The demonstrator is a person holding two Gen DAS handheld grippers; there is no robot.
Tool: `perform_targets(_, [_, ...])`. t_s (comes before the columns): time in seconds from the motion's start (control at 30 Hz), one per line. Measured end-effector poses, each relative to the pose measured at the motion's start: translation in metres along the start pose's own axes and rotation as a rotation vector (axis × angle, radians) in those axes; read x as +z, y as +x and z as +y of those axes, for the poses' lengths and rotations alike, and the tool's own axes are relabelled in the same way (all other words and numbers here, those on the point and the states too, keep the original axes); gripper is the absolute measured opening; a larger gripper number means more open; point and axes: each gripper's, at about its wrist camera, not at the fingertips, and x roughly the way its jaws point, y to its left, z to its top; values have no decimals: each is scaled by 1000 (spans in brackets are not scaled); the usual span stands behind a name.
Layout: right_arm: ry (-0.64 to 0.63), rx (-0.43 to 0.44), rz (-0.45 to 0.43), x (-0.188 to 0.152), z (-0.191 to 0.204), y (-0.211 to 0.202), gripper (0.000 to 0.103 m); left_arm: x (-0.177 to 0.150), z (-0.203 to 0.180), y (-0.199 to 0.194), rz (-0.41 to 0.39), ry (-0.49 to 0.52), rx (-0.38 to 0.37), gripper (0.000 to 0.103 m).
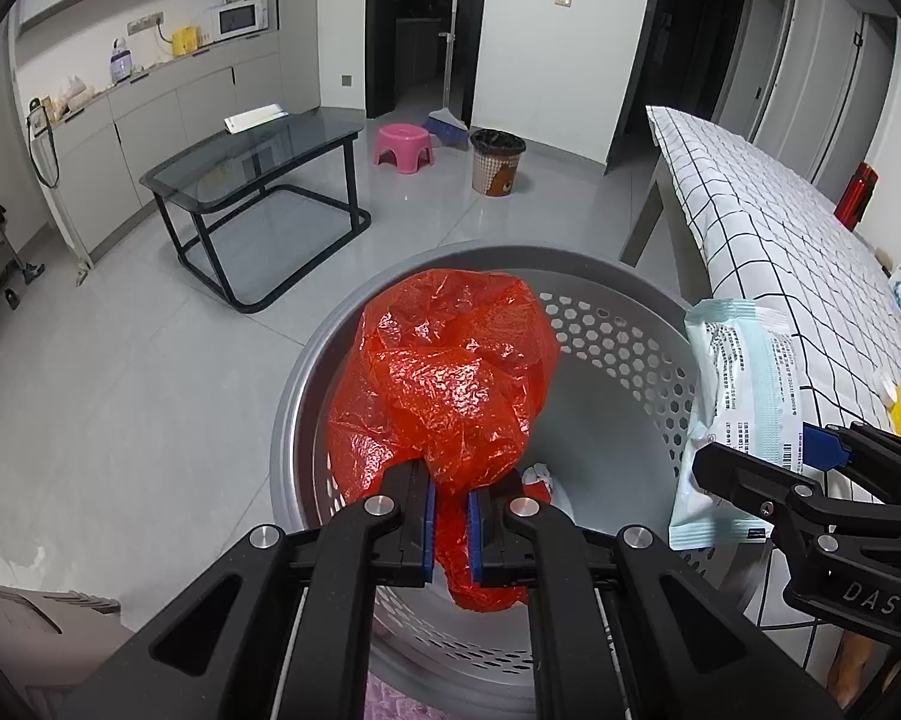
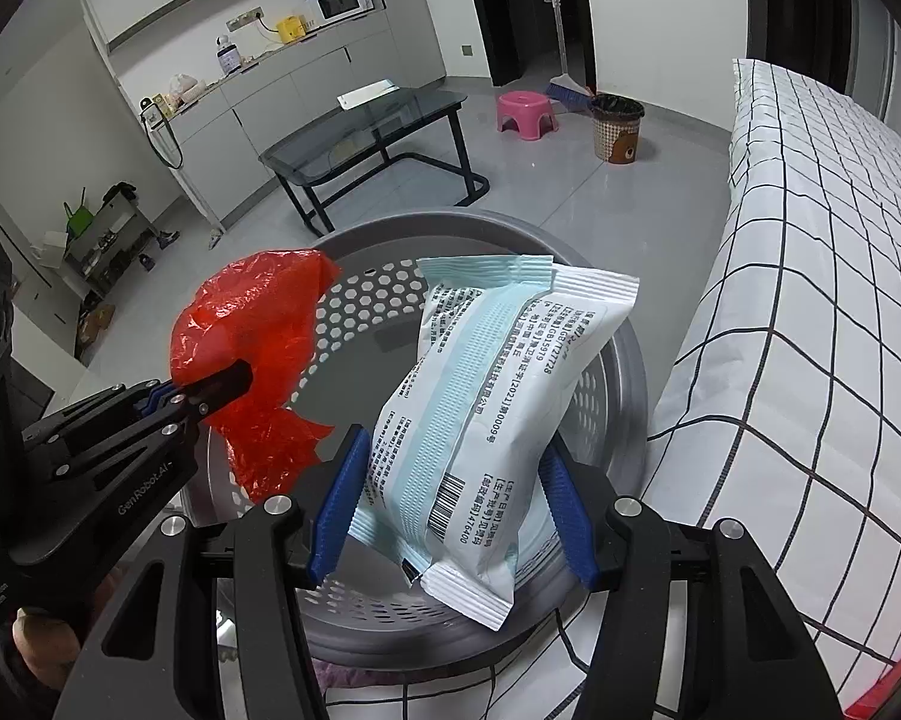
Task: Collect trash
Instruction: 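Open both tools to drop the bag and wipe pack into the basket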
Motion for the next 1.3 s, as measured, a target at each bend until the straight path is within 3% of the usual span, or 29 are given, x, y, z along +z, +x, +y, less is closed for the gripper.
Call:
perform_targets(0.5, [1, -1, -8, 0, -1, -1, 57, 1, 1, 2, 10, -17, 21, 10])
perform_targets(0.63, [6, 4, -15, 0, -5, -2, 63, 0, -1, 2, 11, -17, 27, 12])
perform_targets(0.73, [11, 6, -18, 0, -8, -3, 63, 0, -1, 1, 11, -19, 30, 24])
perform_targets(0.8, [10, 6, -17, 0, -7, -3, 63, -1, -1, -1, 4, -23, 36, 49])
perform_targets(0.83, [8, 5, -17, 0, -7, -3, 63, -1, 0, -3, -5, -26, 37, 54])
perform_targets(1.3, [11, 0, -31, -2, -8, -8, 63, -4, 7, -18, -25, -37, 44, 56])
